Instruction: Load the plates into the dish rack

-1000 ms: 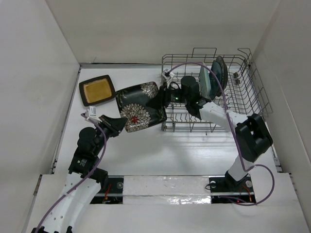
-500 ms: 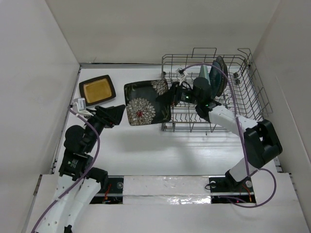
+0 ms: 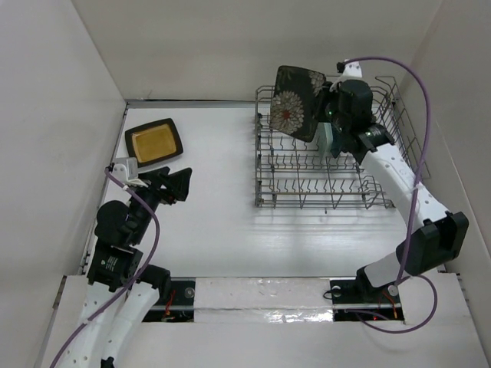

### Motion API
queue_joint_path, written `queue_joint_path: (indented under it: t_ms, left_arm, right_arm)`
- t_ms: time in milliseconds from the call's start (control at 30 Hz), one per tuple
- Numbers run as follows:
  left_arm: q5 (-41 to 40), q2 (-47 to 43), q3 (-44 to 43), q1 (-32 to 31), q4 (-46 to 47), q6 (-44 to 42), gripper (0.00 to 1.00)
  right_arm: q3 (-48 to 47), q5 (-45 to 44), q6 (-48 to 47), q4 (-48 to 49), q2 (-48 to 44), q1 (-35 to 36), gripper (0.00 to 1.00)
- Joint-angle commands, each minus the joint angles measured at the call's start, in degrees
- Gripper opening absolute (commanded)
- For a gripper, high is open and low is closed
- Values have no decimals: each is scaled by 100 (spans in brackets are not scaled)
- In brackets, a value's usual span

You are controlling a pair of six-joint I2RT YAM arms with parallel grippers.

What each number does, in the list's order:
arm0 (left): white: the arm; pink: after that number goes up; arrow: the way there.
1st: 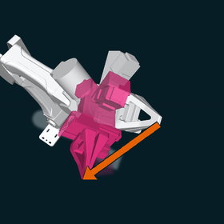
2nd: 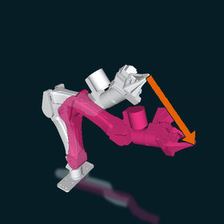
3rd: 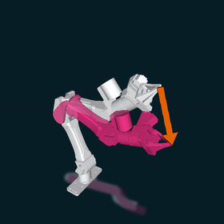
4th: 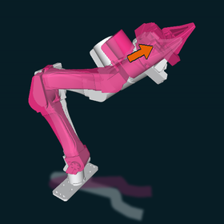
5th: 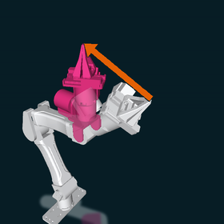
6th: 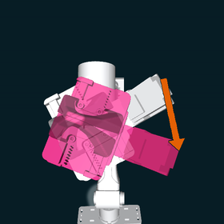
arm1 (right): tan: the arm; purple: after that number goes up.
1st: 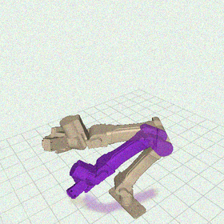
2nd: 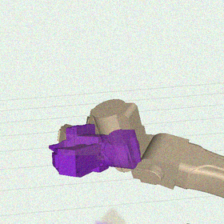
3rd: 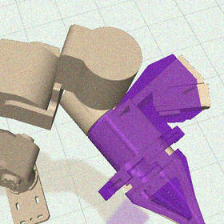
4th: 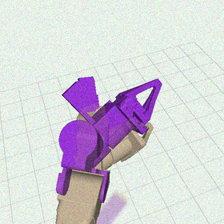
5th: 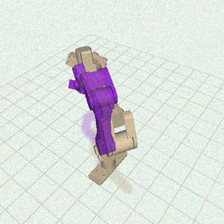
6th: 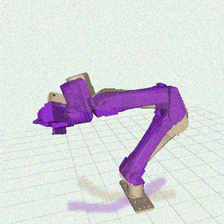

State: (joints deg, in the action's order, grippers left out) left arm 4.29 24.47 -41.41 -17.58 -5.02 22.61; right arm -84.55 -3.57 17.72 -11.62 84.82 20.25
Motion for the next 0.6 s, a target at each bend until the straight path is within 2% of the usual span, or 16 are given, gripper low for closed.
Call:
queue_joint_path:
  t_ms: [0, 167, 333, 367, 567]
  left_arm:
    - [10, -223, 194, -17, 194, -310, 70]
    - [-51, -320, 221, -17, 124, -371, 70]
    - [1, -171, 221, -17, 89, -389, 70]
    - [10, -153, 212, -17, 89, -398, 70]
    - [-69, -205, 212, -17, 62, -398, 70]
  right_arm:
    - [-1219, -1722, -892, -568, -300, 180, 0]
    - [-2660, -2445, -1506, -2077, 420, 338, 0]
    - [-4399, -3060, -1885, -3292, 1553, 524, 0]
    - [-4568, -3131, -1903, -3616, 1677, 524, 0]
    - [-4990, -3237, -1903, -4093, 2108, 401, 0]
